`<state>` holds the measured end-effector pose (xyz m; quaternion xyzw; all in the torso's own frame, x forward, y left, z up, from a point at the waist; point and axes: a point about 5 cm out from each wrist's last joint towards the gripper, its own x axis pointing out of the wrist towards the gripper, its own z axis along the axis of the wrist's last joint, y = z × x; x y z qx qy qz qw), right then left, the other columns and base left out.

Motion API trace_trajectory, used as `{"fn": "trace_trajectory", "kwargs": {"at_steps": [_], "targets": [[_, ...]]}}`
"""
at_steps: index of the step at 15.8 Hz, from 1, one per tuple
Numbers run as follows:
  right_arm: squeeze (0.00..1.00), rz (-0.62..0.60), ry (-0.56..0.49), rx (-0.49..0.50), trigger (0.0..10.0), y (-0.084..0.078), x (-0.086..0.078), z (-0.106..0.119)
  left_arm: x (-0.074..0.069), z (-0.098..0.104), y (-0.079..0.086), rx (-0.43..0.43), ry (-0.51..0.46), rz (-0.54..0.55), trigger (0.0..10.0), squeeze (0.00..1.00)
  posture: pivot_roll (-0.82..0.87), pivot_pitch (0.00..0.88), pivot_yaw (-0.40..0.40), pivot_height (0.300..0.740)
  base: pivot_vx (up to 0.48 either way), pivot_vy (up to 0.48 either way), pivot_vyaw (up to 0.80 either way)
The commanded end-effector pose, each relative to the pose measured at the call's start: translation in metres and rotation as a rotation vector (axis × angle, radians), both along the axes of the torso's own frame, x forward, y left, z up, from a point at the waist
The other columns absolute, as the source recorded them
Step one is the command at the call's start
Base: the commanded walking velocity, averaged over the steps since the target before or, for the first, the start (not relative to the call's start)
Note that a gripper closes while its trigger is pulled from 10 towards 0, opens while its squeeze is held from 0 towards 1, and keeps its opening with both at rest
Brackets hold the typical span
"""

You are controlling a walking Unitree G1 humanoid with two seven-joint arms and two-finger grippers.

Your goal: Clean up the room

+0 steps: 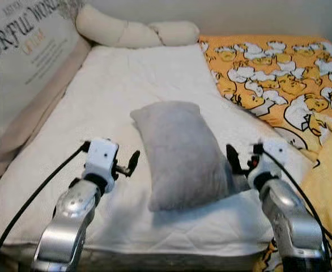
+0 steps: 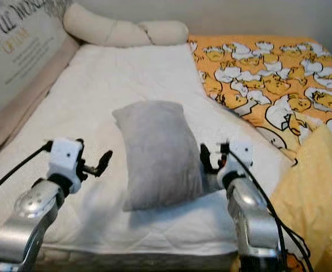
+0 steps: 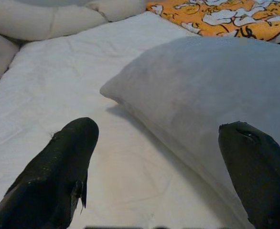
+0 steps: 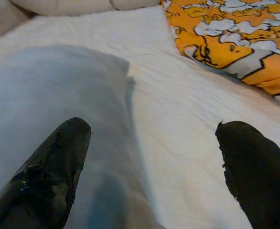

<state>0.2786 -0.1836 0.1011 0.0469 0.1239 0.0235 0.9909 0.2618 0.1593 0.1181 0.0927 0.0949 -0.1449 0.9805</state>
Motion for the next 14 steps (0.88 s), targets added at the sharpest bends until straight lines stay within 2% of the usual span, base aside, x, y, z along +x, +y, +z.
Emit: {"fn": "trace_trajectory", "kwargs": {"at_steps": [1, 4, 7, 8, 9, 10, 11, 12, 13, 14], "targets": [[1.00, -0.026, 0.024, 0.033, 10.0, -0.009, 0.010, -0.003, 0.013, -0.004, 0.001, -0.012, 0.044, -0.001, 10.0, 0.00, -0.06, 0.000, 0.006, 0.740, 0.000, 0.000, 0.00], [1.00, -0.053, 0.058, 0.054, 10.0, -0.021, 0.045, -0.009, 0.052, -0.018, -0.006, -0.045, 0.136, 0.004, 10.0, 0.00, -0.08, 0.000, 0.016, 0.740, 0.000, 0.000, 0.00], [1.00, -0.042, 0.097, 0.057, 10.0, -0.021, 0.066, -0.013, 0.072, -0.037, -0.013, -0.003, 0.221, 0.031, 10.0, 0.00, -0.10, 0.000, 0.027, 0.740, 0.000, 0.000, 0.00], [1.00, -0.042, 0.113, 0.052, 10.0, -0.021, 0.068, -0.016, 0.074, -0.043, -0.015, 0.001, 0.250, 0.041, 10.0, 0.00, -0.10, 0.000, 0.026, 0.740, 0.000, 0.000, 0.00], [1.00, 0.010, 0.215, 0.017, 10.0, -0.013, 0.069, -0.031, 0.074, -0.061, -0.037, -0.016, 0.341, 0.016, 10.0, 0.00, -0.09, 0.000, 0.017, 0.740, 0.000, 0.000, 0.00], [1.00, 0.030, 0.240, 0.007, 10.0, -0.010, 0.068, -0.035, 0.072, -0.063, -0.042, -0.025, 0.352, 0.004, 10.0, 0.00, -0.09, 0.000, 0.017, 0.740, 0.000, 0.000, 0.00], [0.85, 0.069, 0.255, 0.023, 10.0, -0.001, 0.067, -0.039, 0.069, -0.067, -0.056, -0.073, 0.377, -0.030, 10.0, 0.00, -0.10, 0.000, 0.015, 0.740, 0.000, 0.000, 0.00], [0.85, 0.080, 0.254, 0.036, 10.0, 0.002, 0.067, -0.039, 0.069, -0.068, -0.059, -0.088, 0.383, -0.041, 10.0, 0.00, -0.10, 0.000, 0.015, 0.740, 0.000, 0.000, 0.00], [0.00, 0.215, 0.291, 0.077, 10.0, 0.025, 0.061, -0.046, 0.067, -0.061, -0.083, -0.220, 0.383, -0.127, 10.0, 0.00, -0.11, 0.000, 0.015, 0.740, 0.000, 0.000, 0.00], [0.00, 0.278, 0.304, 0.088, 10.0, 0.034, 0.057, -0.048, 0.065, -0.058, -0.090, -0.261, 0.384, -0.168, 10.0, 0.00, -0.11, 0.000, 0.015, 0.740, 0.000, 0.000, 0.00]]}}
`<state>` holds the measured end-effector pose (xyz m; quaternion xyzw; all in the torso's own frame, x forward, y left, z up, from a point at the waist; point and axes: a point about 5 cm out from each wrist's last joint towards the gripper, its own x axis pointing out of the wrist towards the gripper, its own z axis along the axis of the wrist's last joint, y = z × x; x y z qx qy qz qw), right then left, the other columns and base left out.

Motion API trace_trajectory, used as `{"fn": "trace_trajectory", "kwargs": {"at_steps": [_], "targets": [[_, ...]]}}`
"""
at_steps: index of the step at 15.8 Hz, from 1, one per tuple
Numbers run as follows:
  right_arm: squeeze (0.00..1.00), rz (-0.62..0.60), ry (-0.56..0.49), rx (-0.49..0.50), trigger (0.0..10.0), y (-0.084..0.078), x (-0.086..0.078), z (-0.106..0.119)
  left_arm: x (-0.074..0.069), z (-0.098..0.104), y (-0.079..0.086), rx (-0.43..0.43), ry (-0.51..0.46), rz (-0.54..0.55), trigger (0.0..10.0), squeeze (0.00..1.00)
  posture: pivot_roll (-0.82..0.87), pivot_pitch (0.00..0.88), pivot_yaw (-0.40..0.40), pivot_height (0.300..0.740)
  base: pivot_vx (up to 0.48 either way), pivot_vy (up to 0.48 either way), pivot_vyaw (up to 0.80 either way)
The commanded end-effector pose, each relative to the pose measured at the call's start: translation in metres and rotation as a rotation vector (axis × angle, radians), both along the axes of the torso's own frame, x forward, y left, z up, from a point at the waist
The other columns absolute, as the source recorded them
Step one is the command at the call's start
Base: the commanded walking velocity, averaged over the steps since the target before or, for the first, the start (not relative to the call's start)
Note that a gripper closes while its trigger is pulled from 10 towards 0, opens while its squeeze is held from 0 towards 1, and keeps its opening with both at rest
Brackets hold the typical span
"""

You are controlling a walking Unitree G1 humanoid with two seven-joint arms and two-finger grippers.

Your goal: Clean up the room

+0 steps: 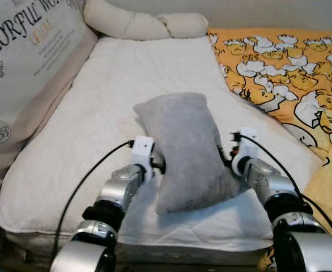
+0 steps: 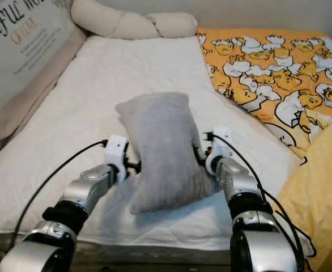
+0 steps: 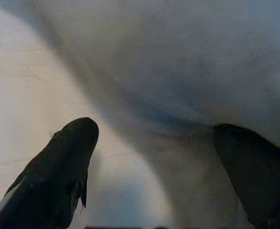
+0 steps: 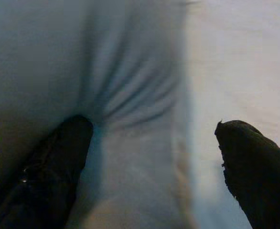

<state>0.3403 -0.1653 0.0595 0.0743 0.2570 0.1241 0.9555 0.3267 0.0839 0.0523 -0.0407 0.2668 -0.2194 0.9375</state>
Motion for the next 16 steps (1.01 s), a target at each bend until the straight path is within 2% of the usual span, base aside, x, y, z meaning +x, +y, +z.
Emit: {"fn": "trace_trajectory", "kwargs": {"at_steps": [1, 3, 5, 8, 9, 11, 13, 14, 15, 16], "targets": [[0.00, 0.122, 0.042, 0.051, 10.0, 0.024, -0.007, -0.007, 0.000, 0.011, -0.021, -0.099, -0.022, -0.092, 10.0, 0.00, -0.11, 0.000, 0.016, 0.740, 0.000, 0.000, 0.00], [0.00, 0.186, 0.033, 0.102, 10.0, 0.035, -0.014, -0.004, -0.001, 0.016, -0.022, -0.132, -0.037, -0.149, 10.0, 0.00, -0.11, 0.000, 0.022, 0.740, 0.000, 0.000, 0.00], [0.00, 0.214, 0.006, 0.138, 10.0, 0.036, -0.021, 0.007, -0.003, 0.021, -0.014, -0.146, -0.053, -0.170, 10.0, 0.00, -0.11, 0.000, 0.023, 0.740, 0.000, 0.000, 0.00], [0.00, 0.209, 0.000, 0.176, 10.0, 0.018, -0.040, 0.026, -0.015, 0.040, 0.012, -0.121, -0.094, -0.220, 10.0, 0.00, -0.11, 0.000, 0.014, 0.740, 0.000, 0.000, 0.00], [0.00, 0.211, 0.031, 0.167, 10.0, 0.011, -0.049, 0.028, -0.020, 0.047, 0.020, -0.095, -0.111, -0.250, 10.0, 0.00, -0.11, 0.000, 0.008, 0.740, 0.000, 0.000, 0.00], [0.00, 0.209, 0.088, 0.157, 10.0, 0.002, -0.064, 0.024, -0.029, 0.052, 0.031, -0.036, -0.124, -0.287, 10.0, 0.00, -0.10, 0.000, 0.000, 0.740, 0.000, 0.000, 0.00], [0.00, 0.120, 0.130, 0.108, 10.0, -0.015, -0.074, 0.006, -0.043, 0.043, 0.036, 0.019, -0.090, -0.314, 10.0, 0.00, -0.10, 0.000, -0.001, 0.740, 0.000, 0.000, 0.00], [1.00, 0.061, 0.138, 0.082, 10.0, -0.023, -0.075, -0.002, -0.049, 0.035, 0.036, 0.044, -0.076, -0.325, 10.0, 0.80, -0.10, 0.000, 0.000, 0.740, 0.000, 0.000, 0.00], [1.00, 0.039, 0.137, 0.074, 10.0, -0.026, -0.075, -0.004, -0.051, 0.031, 0.037, 0.064, -0.071, -0.324, 10.0, 1.00, -0.10, 0.000, 0.001, 0.740, 0.000, 0.000, 0.00], [1.00, -0.046, 0.116, 0.084, 10.0, -0.038, -0.076, -0.007, -0.053, 0.021, 0.049, 0.116, -0.081, -0.272, 10.0, 1.00, -0.10, 0.000, 0.004, 0.740, 0.000, 0.000, 0.00]]}}
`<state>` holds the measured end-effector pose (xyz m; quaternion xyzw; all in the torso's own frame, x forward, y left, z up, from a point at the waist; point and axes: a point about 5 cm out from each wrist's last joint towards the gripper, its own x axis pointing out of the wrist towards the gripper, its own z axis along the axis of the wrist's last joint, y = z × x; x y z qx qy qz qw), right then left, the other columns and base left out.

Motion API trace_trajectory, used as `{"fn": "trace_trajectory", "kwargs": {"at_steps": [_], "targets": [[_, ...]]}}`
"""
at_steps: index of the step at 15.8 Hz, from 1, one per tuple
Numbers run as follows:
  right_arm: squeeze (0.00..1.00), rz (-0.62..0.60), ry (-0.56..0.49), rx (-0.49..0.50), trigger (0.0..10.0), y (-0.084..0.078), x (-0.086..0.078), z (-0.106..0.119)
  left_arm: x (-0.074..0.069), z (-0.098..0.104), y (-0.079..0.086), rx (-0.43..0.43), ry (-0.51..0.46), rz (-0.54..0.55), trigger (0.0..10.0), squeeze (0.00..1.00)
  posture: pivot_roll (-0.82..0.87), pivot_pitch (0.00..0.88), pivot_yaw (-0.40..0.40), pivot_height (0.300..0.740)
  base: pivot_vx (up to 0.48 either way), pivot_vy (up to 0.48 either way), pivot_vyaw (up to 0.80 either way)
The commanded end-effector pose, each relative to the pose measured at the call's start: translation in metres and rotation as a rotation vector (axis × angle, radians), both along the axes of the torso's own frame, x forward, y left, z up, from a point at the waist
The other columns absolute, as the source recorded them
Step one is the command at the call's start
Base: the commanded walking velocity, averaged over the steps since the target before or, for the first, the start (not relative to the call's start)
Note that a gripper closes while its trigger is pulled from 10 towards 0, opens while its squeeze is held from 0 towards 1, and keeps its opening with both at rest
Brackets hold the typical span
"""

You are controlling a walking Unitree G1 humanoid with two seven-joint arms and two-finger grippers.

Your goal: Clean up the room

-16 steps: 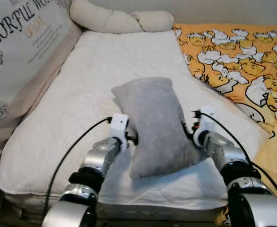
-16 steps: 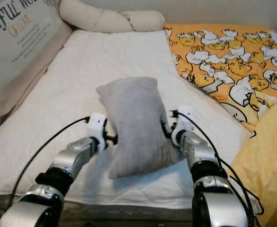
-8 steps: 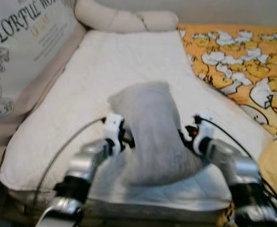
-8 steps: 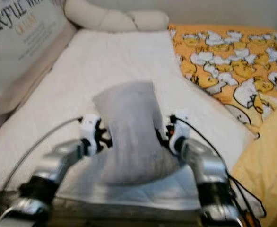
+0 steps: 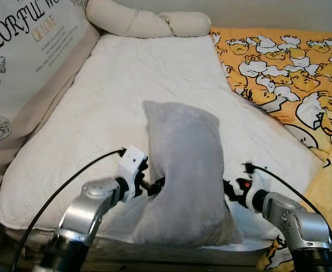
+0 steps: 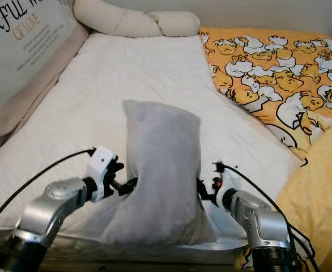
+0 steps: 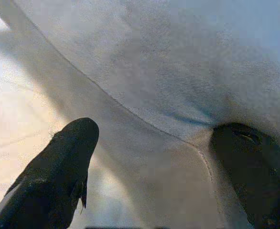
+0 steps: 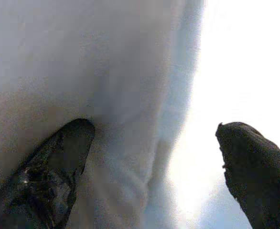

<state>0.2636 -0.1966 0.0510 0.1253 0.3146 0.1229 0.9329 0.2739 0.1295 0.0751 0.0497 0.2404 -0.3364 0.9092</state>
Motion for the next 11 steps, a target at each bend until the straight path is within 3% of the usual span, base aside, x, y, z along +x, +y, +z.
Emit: {"fn": "trace_trajectory", "kwargs": {"at_steps": [1, 4, 6, 7, 11], "targets": [[1.00, -0.095, -0.032, 0.029, 10.0, -0.016, 0.000, 0.002, 0.003, -0.004, 0.015, 0.030, -0.033, 0.059, 10.0, 1.00, -0.10, 0.000, 0.008, 0.740, 0.000, 0.000, 0.00], [1.00, -0.189, -0.102, 0.139, 10.0, -0.035, 0.000, 0.006, 0.008, -0.003, 0.038, 0.011, -0.064, 0.123, 10.0, 1.00, -0.10, 0.000, 0.010, 0.740, 0.000, 0.000, 0.00], [1.00, -0.165, -0.147, 0.214, 10.0, -0.038, 0.003, 0.008, 0.013, -0.004, 0.055, -0.035, -0.067, 0.171, 10.0, 1.00, -0.09, 0.000, 0.010, 0.740, 0.000, 0.000, 0.00], [1.00, -0.143, -0.183, 0.282, 10.0, -0.037, 0.006, 0.008, 0.018, -0.005, 0.058, -0.188, -0.033, 0.213, 10.0, 1.00, -0.09, 0.000, 0.008, 0.740, 0.000, 0.000, 0.00], [1.00, -0.122, -0.179, 0.457, 10.0, -0.028, 0.013, -0.003, 0.035, -0.010, 0.047, -0.533, 0.044, 0.328, 10.0, 1.00, -0.08, 0.000, 0.006, 0.740, 0.000, 0.000, 0.00]]}}
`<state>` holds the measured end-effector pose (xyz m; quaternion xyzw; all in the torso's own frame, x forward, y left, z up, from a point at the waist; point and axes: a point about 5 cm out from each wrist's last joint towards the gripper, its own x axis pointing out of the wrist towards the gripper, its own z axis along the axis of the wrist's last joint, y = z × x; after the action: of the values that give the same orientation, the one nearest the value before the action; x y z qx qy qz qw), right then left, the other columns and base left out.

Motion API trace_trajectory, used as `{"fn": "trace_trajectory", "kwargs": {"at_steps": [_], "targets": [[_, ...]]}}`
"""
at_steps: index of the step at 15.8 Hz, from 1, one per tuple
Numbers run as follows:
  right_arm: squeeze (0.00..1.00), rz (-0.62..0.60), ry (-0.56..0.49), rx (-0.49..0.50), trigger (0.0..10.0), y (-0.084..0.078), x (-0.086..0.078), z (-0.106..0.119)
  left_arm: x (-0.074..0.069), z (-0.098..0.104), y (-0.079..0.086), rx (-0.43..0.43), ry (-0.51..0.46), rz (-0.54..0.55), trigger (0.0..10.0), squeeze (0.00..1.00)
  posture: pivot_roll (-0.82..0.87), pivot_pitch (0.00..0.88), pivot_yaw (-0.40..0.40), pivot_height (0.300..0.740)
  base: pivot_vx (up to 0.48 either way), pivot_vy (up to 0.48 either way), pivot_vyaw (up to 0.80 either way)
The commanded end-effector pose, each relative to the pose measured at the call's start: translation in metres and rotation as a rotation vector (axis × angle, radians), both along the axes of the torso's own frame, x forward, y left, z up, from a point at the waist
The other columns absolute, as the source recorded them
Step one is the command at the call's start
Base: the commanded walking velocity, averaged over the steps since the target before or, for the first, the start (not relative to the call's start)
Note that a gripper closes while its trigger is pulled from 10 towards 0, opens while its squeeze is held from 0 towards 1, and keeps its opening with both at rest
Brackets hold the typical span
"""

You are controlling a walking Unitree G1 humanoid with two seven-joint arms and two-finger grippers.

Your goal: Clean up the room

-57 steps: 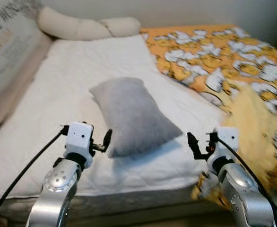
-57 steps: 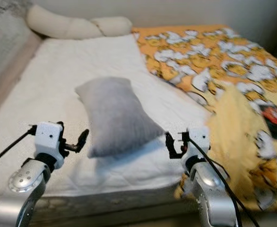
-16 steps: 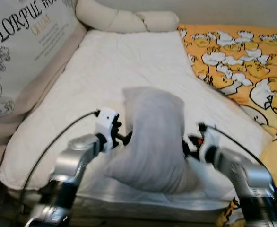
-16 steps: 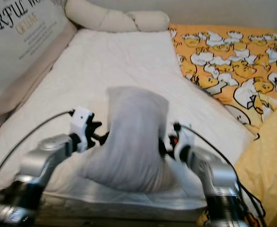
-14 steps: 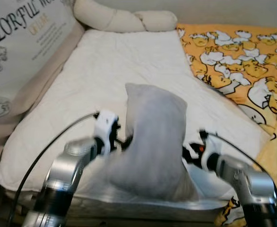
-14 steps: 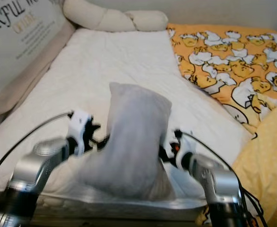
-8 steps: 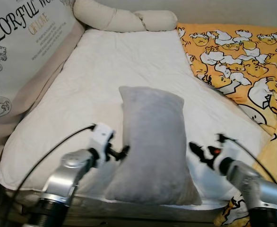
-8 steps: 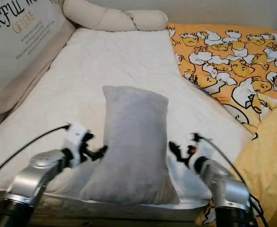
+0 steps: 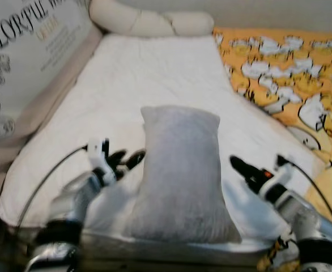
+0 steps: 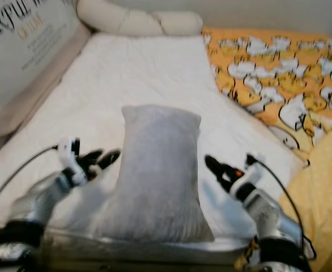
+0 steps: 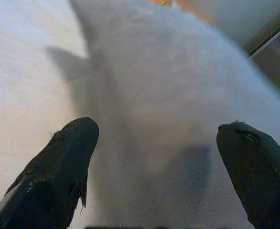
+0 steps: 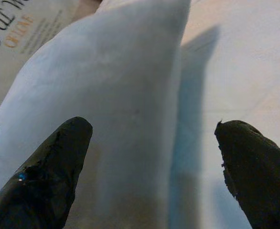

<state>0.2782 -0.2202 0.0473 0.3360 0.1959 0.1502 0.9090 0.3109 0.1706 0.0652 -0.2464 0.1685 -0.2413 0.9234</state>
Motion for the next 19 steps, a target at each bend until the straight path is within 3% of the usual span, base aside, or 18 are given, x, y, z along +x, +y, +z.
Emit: {"fn": "trace_trajectory", "kwargs": {"at_steps": [1, 5, 7, 9, 10, 11, 12, 13, 15, 19], "targets": [[1.00, 0.015, 0.002, 0.059, 10.0, 0.004, -0.001, -0.006, 0.002, -0.005, -0.006, -0.104, 0.030, 0.014, 10.0, 1.00, -0.08, 0.000, 0.006, 0.740, 0.000, 0.000, 0.00], [1.00, 0.154, 0.086, 0.189, 10.0, 0.033, -0.005, -0.024, -0.007, -0.026, -0.045, -0.264, 0.135, -0.078, 10.0, 1.00, -0.11, 0.000, 0.021, 0.740, 0.000, 0.000, 0.00], [1.00, 0.230, 0.141, 0.209, 10.0, 0.051, -0.009, -0.034, -0.020, -0.041, -0.067, -0.208, 0.183, -0.185, 10.0, 1.00, -0.11, 0.000, 0.017, 0.740, 0.000, 0.000, 0.00], [1.00, 0.240, 0.139, 0.162, 10.0, 0.061, -0.006, -0.038, -0.028, -0.054, -0.074, -0.115, 0.206, -0.212, 10.0, 1.00, -0.10, 0.000, 0.013, 0.740, 0.000, 0.000, 0.00], [0.65, 0.236, 0.148, 0.142, 6.7, 0.064, -0.005, -0.040, -0.030, -0.057, -0.073, -0.099, 0.215, -0.200, 10.0, 1.00, -0.10, 0.000, 0.013, 0.740, 0.000, 0.000, 0.00], [0.00, 0.245, 0.158, 0.137, 0.0, 0.066, -0.005, -0.041, -0.030, -0.059, -0.072, -0.091, 0.222, -0.190, 4.9, 1.00, -0.10, 0.000, 0.016, 0.740, 0.000, 0.000, 0.00], [0.00, 0.267, 0.164, 0.131, 0.0, 0.068, -0.006, -0.042, -0.029, -0.060, -0.070, -0.062, 0.221, -0.180, 3.3, 1.00, -0.10, 0.000, 0.016, 0.740, 0.000, 0.000, 0.00], [0.00, 0.275, 0.167, 0.132, 0.0, 0.069, -0.006, -0.042, -0.029, -0.060, -0.070, -0.053, 0.225, -0.182, 0.0, 0.00, -0.10, 0.000, 0.017, 0.740, 0.000, 0.000, 0.00], [0.00, 0.281, 0.166, 0.130, 0.0, 0.070, -0.006, -0.043, -0.029, -0.060, -0.069, -0.054, 0.226, -0.185, 0.0, 0.00, -0.10, 0.000, 0.017, 0.740, 0.000, 0.000, 0.00], [0.00, 0.296, 0.128, 0.086, 0.0, 0.073, -0.003, -0.042, -0.028, -0.062, -0.067, 0.077, 0.207, -0.249, 0.0, 0.00, -0.10, 0.000, 0.016, 0.740, 0.000, 0.000, 0.00]]}}
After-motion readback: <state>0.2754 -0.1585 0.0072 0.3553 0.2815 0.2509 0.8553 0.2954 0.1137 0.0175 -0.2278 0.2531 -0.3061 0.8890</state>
